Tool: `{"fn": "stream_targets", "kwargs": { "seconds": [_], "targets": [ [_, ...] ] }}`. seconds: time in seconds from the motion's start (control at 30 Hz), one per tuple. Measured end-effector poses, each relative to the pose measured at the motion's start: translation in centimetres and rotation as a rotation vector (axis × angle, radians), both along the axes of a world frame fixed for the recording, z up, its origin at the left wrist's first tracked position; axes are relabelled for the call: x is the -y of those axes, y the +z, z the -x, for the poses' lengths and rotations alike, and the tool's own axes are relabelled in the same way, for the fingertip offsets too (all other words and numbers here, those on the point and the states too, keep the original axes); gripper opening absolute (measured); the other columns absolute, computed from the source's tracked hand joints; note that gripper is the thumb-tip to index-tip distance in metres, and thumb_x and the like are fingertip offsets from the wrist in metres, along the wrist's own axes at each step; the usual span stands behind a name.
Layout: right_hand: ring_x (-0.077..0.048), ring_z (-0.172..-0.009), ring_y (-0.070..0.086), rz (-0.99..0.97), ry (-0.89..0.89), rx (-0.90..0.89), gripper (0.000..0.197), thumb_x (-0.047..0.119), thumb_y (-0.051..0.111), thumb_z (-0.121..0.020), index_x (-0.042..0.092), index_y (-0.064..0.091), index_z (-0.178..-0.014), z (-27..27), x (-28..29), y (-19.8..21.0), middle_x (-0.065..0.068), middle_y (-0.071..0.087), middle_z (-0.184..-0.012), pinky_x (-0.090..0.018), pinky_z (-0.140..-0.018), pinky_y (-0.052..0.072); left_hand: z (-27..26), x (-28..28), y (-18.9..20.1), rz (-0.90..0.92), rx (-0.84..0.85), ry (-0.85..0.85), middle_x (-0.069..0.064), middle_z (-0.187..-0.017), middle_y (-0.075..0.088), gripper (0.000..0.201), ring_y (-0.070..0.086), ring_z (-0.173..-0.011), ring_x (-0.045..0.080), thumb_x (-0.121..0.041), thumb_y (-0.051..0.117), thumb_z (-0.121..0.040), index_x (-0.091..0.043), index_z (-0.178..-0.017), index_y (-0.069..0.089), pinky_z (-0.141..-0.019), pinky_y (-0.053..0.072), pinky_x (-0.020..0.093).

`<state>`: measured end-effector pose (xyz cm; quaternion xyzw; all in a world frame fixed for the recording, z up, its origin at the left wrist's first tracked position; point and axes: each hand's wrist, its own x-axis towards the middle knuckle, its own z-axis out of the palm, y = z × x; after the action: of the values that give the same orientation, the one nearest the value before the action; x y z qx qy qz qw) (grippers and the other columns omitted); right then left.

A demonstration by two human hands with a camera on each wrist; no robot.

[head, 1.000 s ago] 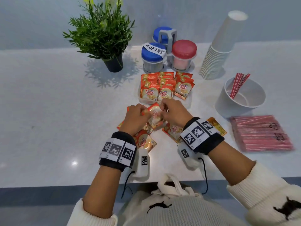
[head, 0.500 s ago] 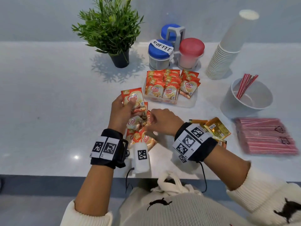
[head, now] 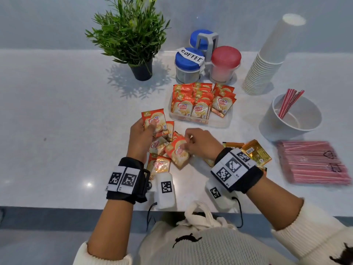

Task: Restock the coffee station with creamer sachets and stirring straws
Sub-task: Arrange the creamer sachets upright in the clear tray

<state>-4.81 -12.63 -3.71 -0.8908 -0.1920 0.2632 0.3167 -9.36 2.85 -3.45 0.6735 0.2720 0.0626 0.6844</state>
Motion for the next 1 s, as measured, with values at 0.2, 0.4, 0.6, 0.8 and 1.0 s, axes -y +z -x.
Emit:
{"fn": "stream_targets", "kwargs": {
  "seconds": [0.2, 0.4, 0.6, 0.8, 1.0],
  "targets": [
    [-0.016, -0.055, 0.049, -0.274, -0.27, 0.004, 0.031, 0.018, 0.052, -0.092, 0.017, 0.032, -0.068, -2.5, 0.3, 1.6, 0.001, 0.047, -0.069, -0.016, -0.043, 0.038, -0.1, 1.1, 0.2, 0.046, -0.022, -0.106, 0.004, -0.099, 0.068, 0.022, 0.066, -0.088, 0.015, -0.014, 0.039, -0.099, -0.011, -0.108, 0.059, -0.073, 0.054, 0.024],
    [-0.003, -0.03, 0.051, -0.37, -0.357, 0.036, 0.029, 0.017, 0.053, -0.092, 0.016, 0.033, -0.07, -2.7, -1.4, 1.1, -0.002, 0.046, -0.057, -0.013, -0.034, 0.033, -0.2, 2.8, 0.7, 0.128, -0.022, -0.166, 0.003, -0.097, 0.069, 0.026, 0.067, -0.083, 0.011, -0.022, 0.036, -0.101, -0.016, -0.102, 0.062, -0.068, 0.056, 0.021],
    [-0.009, -0.053, 0.037, -0.324, -0.328, 0.178, 0.037, 0.015, 0.058, -0.088, 0.016, 0.033, -0.059, -1.8, -2.8, 0.2, 0.003, 0.038, -0.058, -0.022, -0.052, 0.031, 0.1, 2.9, 0.6, 0.027, -0.067, -0.162, 0.01, -0.115, 0.066, 0.028, 0.065, -0.104, 0.024, -0.016, 0.048, -0.095, -0.013, -0.12, 0.058, -0.094, 0.052, 0.045],
    [-0.023, -0.074, 0.054, -0.203, -0.196, 0.168, 0.022, 0.012, 0.048, -0.091, 0.007, 0.054, -0.071, -0.4, -3.1, -0.3, -0.005, 0.057, -0.071, -0.035, -0.07, 0.043, 0.8, 0.7, 0.8, -0.072, -0.051, -0.055, 0.014, -0.105, 0.069, 0.022, 0.067, -0.096, 0.028, -0.009, 0.045, -0.093, -0.011, -0.103, 0.064, -0.089, 0.054, 0.049],
    [-0.022, -0.083, 0.054, 0.061, 0.15, 0.054, 0.024, 0.032, 0.068, -0.077, 0.018, 0.049, -0.086, 2.6, -3.7, -1.0, -0.001, 0.055, -0.088, -0.035, -0.067, 0.044, 1.1, -1.4, 0.8, -0.076, -0.03, 0.011, 0.018, -0.107, 0.067, 0.022, 0.066, -0.098, 0.03, -0.009, 0.043, -0.095, -0.003, -0.108, 0.06, -0.089, 0.054, 0.046]
  ]
}}
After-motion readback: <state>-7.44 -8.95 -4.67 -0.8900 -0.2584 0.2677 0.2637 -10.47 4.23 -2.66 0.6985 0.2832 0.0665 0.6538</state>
